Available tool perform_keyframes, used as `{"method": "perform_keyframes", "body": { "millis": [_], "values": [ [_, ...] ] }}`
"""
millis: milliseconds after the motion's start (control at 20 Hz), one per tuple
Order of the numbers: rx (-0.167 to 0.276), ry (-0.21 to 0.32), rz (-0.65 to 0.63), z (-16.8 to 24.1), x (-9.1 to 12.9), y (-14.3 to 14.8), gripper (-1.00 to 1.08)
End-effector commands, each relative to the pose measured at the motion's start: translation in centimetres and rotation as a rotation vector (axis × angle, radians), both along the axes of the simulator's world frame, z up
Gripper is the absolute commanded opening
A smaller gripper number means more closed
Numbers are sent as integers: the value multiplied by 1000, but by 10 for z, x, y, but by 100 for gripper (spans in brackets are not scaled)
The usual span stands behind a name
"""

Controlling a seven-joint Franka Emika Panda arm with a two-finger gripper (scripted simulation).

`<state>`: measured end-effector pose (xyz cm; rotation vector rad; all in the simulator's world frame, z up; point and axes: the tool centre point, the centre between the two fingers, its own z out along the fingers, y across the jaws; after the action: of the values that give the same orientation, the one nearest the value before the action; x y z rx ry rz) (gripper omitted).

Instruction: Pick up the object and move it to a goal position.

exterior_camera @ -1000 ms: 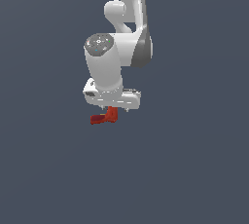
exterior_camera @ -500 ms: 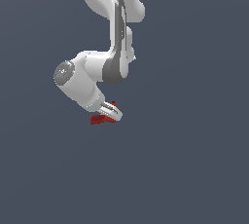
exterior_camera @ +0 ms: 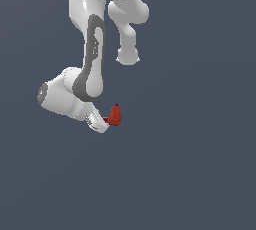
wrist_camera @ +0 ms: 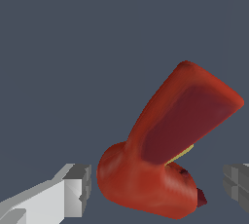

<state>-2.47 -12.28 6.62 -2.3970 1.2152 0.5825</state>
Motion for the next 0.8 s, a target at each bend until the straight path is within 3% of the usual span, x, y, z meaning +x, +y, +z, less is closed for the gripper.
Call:
{"method": "perform_keyframes", "body": {
  "millis": [0, 300, 750],
  "values": [
    [38, 31, -61, -7, -2, -5, 108],
    [87, 72, -138, -17, -5, -12, 108],
    [90, 76, -144, -26, -8, -6, 108]
  ]
}}
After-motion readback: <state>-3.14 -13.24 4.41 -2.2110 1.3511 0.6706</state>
